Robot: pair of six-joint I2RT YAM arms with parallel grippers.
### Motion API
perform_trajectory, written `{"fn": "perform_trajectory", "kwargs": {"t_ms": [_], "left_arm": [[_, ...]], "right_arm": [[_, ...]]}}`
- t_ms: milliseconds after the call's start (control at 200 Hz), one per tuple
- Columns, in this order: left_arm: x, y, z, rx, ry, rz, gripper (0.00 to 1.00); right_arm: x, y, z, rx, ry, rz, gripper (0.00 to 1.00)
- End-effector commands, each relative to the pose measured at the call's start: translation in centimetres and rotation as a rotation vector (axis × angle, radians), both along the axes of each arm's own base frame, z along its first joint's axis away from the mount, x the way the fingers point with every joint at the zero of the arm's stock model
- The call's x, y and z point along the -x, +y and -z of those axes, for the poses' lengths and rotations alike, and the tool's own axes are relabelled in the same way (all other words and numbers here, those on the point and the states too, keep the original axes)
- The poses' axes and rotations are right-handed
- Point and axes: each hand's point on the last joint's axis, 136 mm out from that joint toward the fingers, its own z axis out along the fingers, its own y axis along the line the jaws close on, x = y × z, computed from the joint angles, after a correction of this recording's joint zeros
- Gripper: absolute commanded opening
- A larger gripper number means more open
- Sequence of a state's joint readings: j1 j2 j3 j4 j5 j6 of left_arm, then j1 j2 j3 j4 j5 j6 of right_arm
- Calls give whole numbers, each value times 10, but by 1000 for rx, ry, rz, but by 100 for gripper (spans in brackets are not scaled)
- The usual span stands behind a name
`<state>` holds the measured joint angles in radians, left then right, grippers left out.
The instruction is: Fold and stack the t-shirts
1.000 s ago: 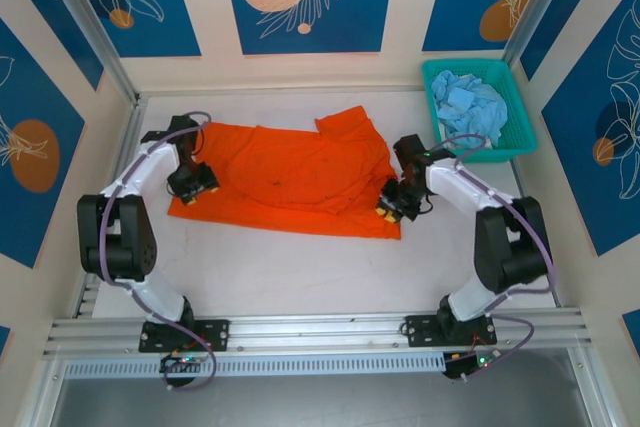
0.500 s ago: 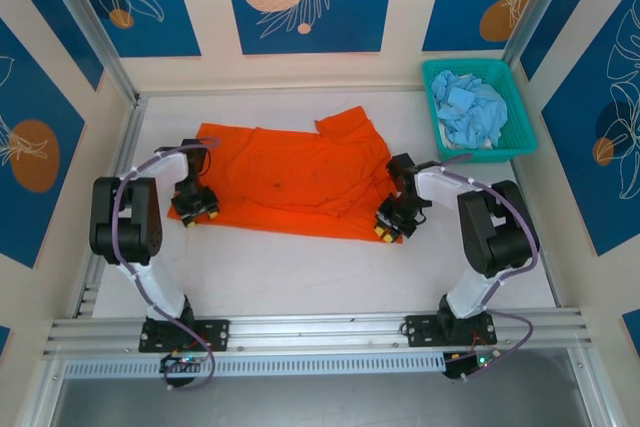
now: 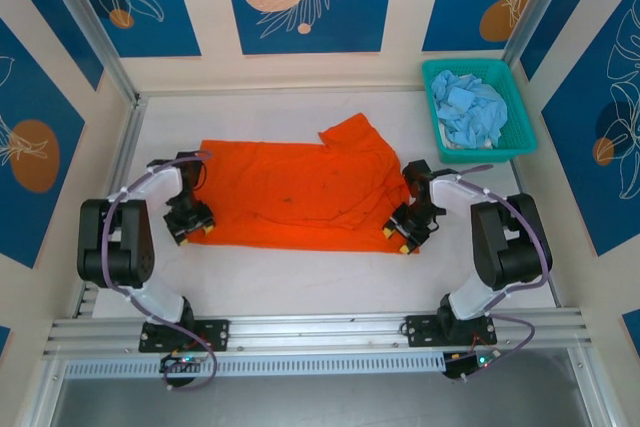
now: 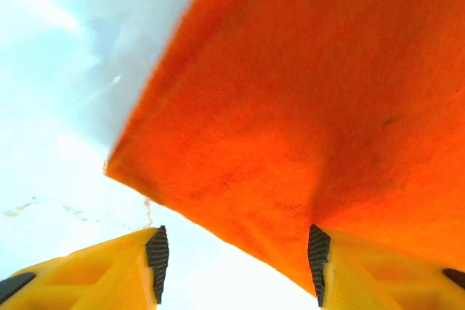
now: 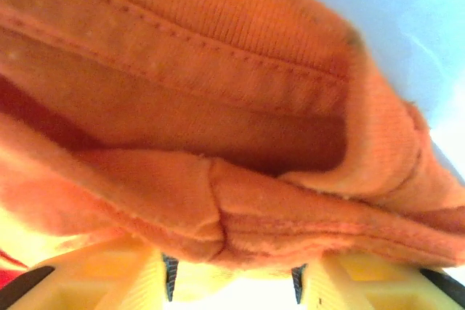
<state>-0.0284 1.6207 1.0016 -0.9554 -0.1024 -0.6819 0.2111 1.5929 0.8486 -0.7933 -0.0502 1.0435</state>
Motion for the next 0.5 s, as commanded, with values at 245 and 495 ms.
{"fn": "perform_trajectory", "kwargs": {"t_ms": [245,495], "left_arm": [[-74,-140,-111,211,-416,485,60],[-38,-321,-114,410,-442,1164,63]], "right_arm": [[-13,-2,-45,24,-153,-80,53],[-3,-3,-40,2,-120,-63,53]]}}
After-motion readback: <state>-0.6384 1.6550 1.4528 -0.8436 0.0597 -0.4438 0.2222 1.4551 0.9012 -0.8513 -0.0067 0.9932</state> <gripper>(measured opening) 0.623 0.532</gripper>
